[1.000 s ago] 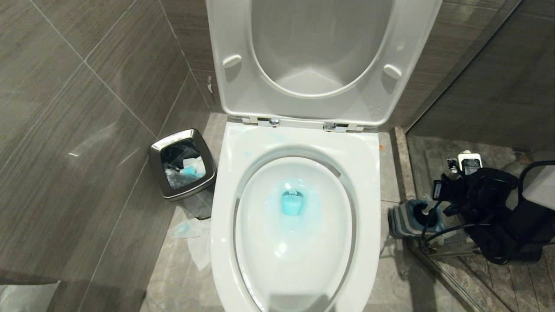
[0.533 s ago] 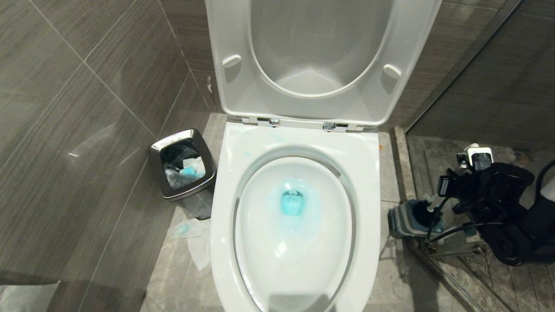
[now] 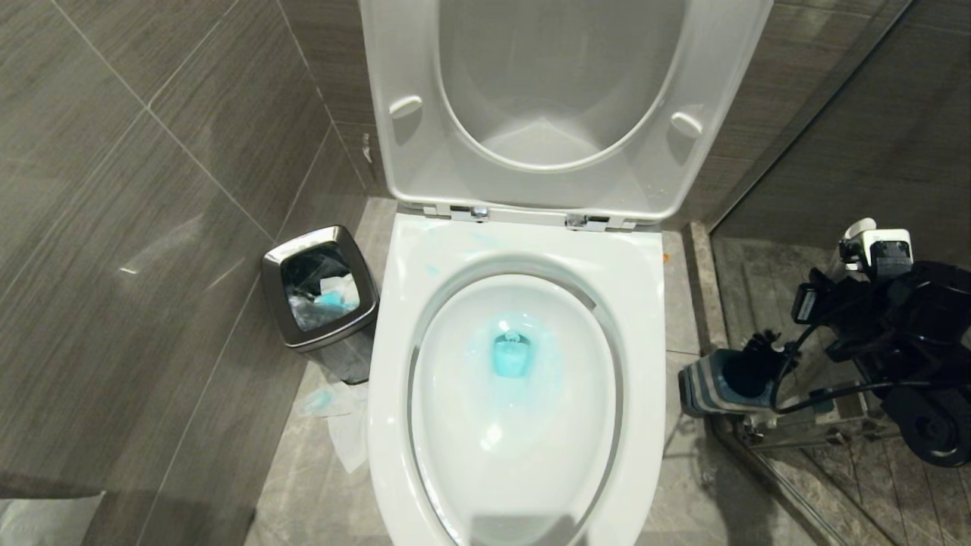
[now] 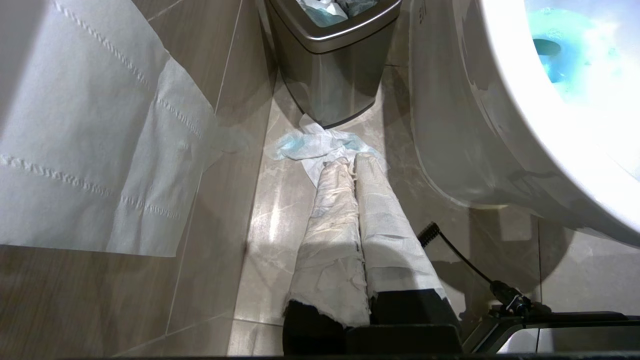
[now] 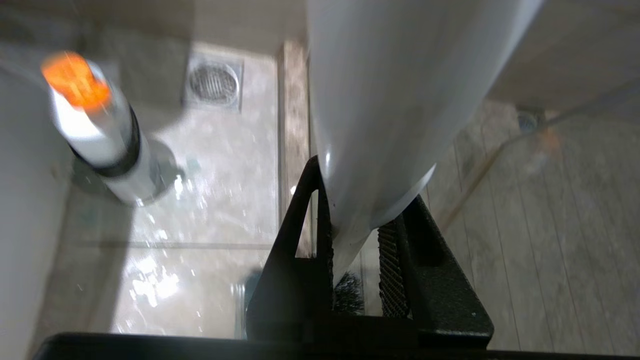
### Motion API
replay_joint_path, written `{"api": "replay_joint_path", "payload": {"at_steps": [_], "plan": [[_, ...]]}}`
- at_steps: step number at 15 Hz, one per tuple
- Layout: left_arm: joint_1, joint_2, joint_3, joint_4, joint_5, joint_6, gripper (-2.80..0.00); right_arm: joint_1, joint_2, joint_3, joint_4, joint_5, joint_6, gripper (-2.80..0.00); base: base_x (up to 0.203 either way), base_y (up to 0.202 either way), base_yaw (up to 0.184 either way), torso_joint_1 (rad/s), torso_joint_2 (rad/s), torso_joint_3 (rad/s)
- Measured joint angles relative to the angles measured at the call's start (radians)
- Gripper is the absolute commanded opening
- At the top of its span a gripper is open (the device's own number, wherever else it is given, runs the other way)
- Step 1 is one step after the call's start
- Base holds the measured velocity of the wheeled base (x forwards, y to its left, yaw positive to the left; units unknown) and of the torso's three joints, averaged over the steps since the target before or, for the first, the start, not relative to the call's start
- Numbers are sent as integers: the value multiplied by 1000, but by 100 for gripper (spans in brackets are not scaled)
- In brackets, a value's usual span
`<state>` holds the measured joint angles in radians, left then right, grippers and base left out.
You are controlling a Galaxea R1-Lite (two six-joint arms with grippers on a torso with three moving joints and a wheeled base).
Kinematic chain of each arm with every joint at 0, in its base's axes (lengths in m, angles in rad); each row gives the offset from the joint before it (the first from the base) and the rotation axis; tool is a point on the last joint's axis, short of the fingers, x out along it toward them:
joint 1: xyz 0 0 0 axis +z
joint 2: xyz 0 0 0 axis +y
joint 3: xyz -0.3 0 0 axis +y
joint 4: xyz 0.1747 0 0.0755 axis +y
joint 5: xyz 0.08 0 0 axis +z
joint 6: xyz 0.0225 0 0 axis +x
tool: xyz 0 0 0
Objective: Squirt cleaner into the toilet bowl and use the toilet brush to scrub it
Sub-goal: Scrub the toilet bowl
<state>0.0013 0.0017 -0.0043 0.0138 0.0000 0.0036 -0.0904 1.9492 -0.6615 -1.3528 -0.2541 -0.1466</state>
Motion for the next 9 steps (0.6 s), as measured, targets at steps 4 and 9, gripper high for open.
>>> {"api": "replay_joint_path", "payload": {"at_steps": [4,9], "plan": [[0,0,0,0,0,0,-280,8,-124,6,79,1,37,-280,0,0,0,0,0,0],[0,0,0,0,0,-1,-280,36,-331,11,289,6,86,-280,0,0,0,0,0,0]]}}
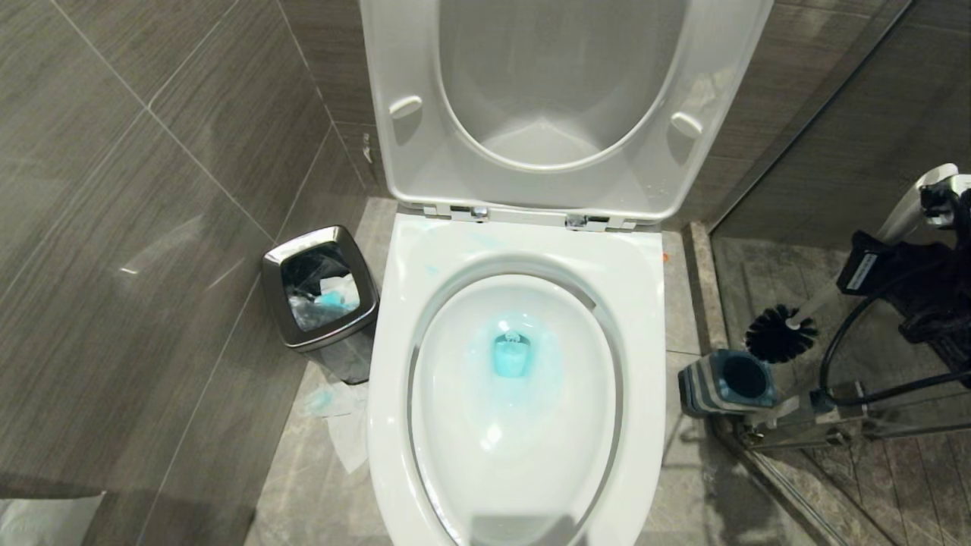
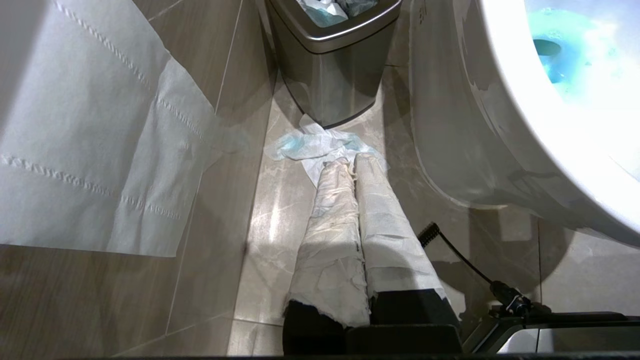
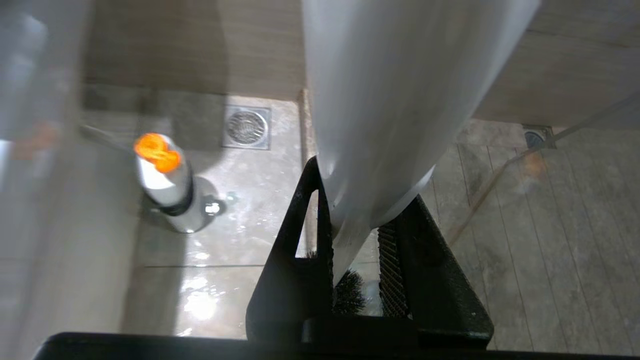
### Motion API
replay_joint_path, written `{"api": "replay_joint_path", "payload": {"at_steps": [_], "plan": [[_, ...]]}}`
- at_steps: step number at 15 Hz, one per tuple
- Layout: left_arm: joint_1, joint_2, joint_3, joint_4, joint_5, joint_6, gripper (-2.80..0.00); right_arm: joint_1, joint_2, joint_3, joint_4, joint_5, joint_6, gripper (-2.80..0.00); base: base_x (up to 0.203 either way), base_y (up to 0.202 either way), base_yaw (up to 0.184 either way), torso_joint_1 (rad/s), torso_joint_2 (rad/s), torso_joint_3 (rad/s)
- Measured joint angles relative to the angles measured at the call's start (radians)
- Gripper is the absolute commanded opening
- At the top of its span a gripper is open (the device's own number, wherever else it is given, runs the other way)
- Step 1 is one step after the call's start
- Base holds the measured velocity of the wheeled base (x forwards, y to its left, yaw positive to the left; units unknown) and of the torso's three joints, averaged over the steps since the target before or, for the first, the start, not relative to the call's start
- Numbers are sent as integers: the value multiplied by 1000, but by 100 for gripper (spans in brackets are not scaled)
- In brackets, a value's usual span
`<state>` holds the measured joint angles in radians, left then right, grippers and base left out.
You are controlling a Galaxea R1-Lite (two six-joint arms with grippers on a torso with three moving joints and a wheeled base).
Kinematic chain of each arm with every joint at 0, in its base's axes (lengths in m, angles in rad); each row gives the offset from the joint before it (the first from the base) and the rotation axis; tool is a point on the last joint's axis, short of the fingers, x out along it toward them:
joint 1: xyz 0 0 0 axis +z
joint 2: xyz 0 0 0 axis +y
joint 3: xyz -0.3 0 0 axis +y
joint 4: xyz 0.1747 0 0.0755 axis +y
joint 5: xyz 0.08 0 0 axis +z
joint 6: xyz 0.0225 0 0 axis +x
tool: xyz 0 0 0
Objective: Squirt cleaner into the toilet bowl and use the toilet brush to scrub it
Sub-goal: Scrub the toilet bowl
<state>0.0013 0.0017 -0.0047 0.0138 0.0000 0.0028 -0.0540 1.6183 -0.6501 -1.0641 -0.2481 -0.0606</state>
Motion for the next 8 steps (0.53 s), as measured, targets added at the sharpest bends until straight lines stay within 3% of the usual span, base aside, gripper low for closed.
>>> {"api": "replay_joint_path", "payload": {"at_steps": [8], "plan": [[0,0,0,0,0,0,-280,14,-357,0,388,21,5,-280,0,0,0,0,0,0]]}}
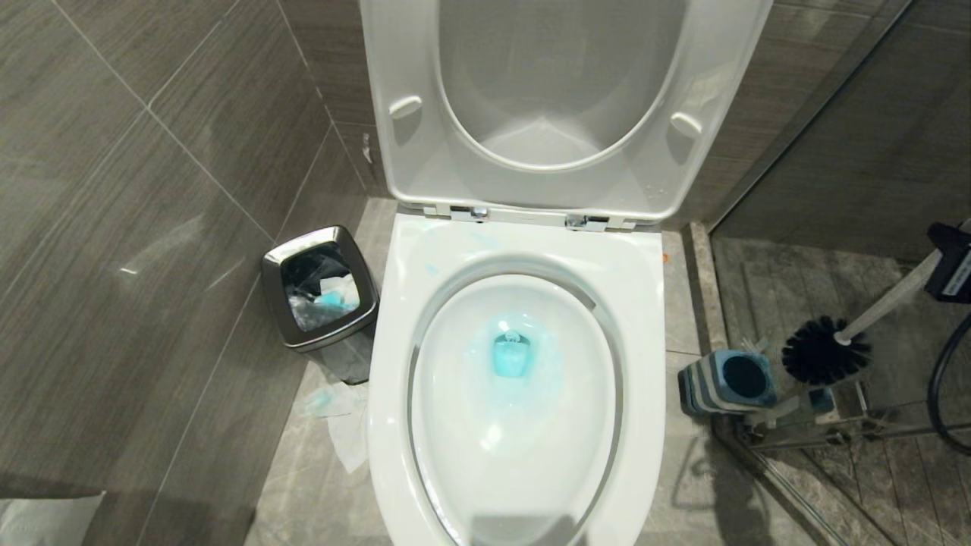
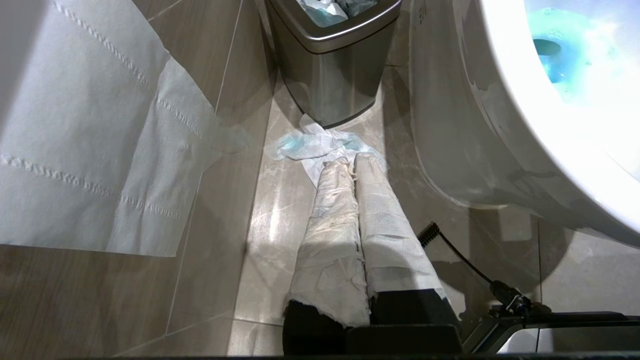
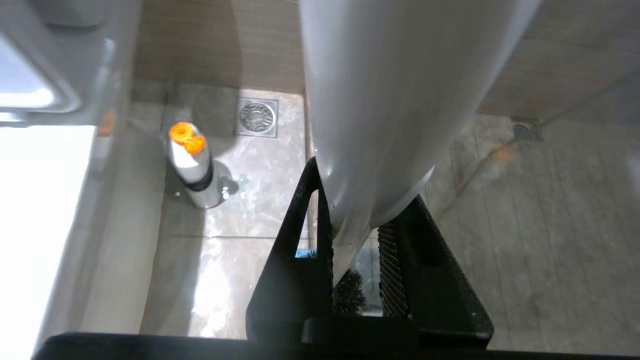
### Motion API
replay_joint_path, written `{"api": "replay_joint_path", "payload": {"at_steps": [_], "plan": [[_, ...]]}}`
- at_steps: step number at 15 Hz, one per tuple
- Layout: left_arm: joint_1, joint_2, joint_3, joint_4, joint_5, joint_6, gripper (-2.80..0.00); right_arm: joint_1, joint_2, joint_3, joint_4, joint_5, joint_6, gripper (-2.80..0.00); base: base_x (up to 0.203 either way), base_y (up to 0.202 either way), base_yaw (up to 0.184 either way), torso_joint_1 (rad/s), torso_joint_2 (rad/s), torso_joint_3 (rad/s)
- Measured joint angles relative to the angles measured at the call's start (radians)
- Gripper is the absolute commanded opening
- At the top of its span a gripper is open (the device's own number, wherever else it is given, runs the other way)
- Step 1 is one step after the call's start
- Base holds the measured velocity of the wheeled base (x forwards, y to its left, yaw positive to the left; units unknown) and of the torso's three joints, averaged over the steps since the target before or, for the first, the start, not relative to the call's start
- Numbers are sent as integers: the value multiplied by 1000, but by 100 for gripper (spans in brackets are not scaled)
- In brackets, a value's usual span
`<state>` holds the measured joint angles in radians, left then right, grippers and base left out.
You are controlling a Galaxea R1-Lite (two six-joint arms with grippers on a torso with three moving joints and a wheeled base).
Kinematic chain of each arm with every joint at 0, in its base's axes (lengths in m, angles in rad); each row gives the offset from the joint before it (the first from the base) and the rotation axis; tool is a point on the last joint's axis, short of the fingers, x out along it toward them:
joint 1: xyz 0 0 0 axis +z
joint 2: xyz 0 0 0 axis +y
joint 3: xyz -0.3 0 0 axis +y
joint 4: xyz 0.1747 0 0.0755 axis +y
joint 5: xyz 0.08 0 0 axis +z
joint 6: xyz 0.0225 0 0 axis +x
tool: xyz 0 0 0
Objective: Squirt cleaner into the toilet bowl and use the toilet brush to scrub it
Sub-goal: Scrub the toilet bowl
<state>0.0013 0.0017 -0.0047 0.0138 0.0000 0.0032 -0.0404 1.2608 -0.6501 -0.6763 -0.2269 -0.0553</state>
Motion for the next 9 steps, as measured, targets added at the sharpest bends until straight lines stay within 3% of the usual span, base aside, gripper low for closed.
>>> {"api": "replay_joint_path", "payload": {"at_steps": [2,6,9], "plan": [[0,0,0,0,0,1,-280,1,-61,-34,77,40,-7,-280,0,0,0,0,0,0],[0,0,0,0,0,0,-280,1,-145,-57,141,41,-96,-280,0,0,0,0,0,0],[0,0,0,0,0,0,-280,1,-199,-67,219,38,-79,-280,0,0,0,0,0,0]]}}
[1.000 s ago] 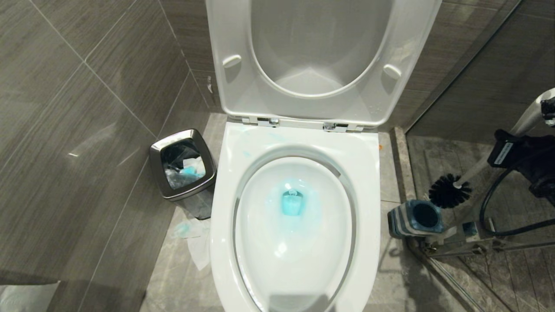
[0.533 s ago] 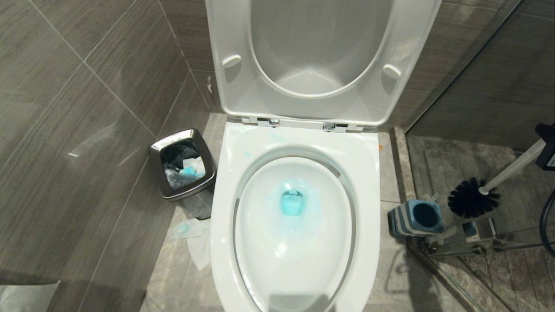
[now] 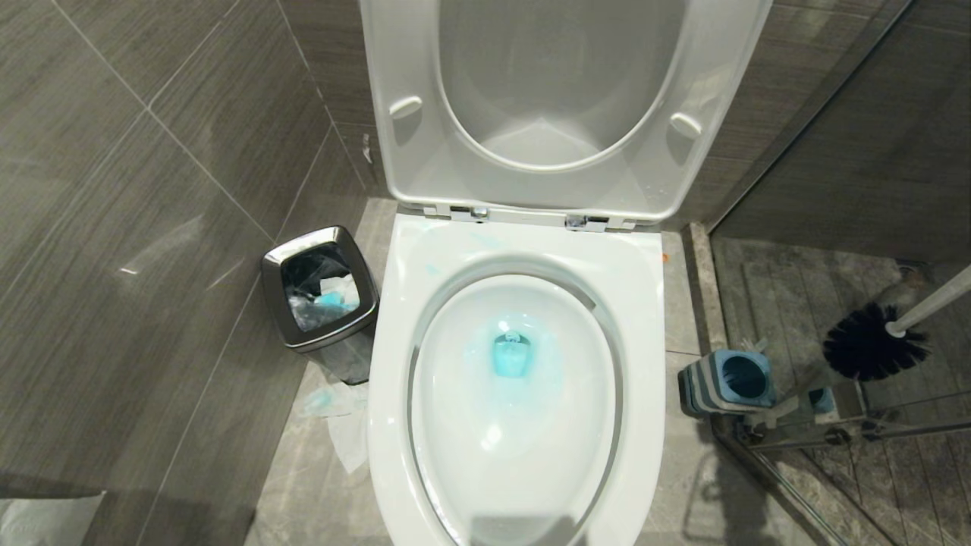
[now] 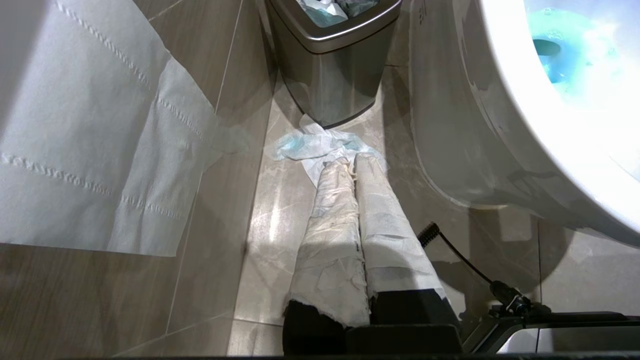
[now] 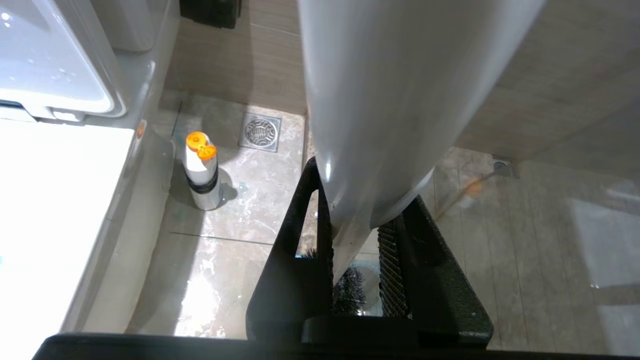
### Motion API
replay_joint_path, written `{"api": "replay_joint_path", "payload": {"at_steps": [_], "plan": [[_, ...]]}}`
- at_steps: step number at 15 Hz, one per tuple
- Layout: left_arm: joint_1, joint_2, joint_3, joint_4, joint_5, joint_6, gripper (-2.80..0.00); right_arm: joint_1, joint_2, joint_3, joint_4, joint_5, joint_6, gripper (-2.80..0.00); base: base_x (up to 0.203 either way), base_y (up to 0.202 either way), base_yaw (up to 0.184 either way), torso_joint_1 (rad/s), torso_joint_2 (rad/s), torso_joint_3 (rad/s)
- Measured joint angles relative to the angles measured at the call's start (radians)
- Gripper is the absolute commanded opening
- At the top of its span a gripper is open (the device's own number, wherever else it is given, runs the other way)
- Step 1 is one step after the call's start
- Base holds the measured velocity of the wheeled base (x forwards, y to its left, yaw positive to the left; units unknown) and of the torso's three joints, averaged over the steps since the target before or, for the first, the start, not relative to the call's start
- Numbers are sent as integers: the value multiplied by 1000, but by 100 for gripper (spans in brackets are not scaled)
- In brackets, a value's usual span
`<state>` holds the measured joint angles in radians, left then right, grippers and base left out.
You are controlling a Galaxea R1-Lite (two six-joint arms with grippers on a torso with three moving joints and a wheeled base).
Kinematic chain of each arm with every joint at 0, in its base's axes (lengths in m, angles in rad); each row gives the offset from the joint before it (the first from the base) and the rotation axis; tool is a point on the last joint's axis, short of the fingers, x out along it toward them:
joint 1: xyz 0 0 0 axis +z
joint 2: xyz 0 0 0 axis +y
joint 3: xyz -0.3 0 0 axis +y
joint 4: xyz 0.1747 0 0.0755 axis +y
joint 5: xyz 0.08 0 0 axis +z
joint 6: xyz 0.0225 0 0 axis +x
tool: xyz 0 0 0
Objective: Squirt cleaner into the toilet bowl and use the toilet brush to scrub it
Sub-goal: Scrub the toilet bowl
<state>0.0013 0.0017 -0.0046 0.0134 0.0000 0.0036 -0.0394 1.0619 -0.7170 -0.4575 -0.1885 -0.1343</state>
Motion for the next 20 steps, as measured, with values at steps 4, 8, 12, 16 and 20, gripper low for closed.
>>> {"api": "replay_joint_path", "payload": {"at_steps": [4,8,12,16,20], "plan": [[0,0,0,0,0,0,-280,12,-26,-75,14,28,58,-280,0,0,0,0,0,0],[0,0,0,0,0,0,-280,53,-57,-108,94,56,59,-280,0,0,0,0,0,0],[0,0,0,0,0,0,-280,97,-125,-161,267,78,60,-280,0,0,0,0,0,0],[0,0,0,0,0,0,-280,189,-144,-219,330,108,59,-280,0,0,0,0,0,0],[0,0,0,0,0,0,-280,341,-104,-311,413,107,32,-280,0,0,0,0,0,0]]}}
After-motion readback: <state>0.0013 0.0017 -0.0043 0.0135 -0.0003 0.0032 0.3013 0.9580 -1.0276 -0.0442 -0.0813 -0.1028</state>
